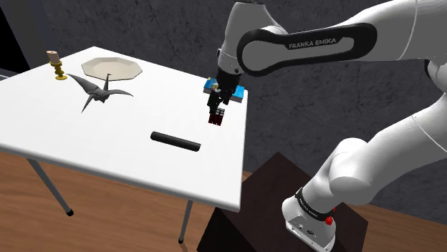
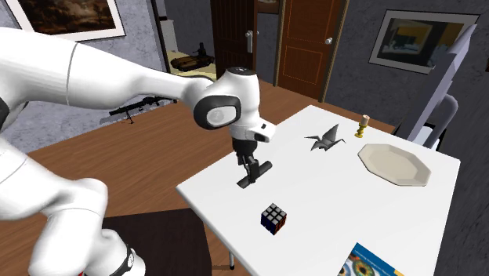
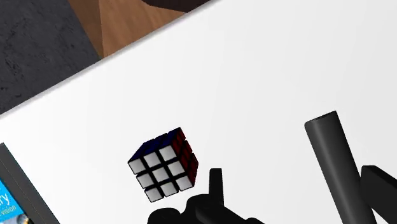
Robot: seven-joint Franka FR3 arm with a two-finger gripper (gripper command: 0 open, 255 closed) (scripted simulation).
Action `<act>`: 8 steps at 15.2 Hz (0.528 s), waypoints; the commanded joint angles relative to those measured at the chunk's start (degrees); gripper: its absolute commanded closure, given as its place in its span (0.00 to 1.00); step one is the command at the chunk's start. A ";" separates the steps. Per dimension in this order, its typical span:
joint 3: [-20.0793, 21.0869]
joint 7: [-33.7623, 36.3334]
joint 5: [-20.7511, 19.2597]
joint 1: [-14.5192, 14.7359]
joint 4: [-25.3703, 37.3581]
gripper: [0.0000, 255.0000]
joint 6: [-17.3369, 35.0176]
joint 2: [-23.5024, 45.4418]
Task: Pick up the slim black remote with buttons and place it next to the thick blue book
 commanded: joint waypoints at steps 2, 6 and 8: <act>1.59 -0.37 -1.31 0.96 2.81 0.00 2.93 5.93; 3.86 0.11 -3.73 2.53 6.98 0.00 5.89 13.49; 4.86 0.48 -5.25 3.42 9.31 0.00 7.07 17.29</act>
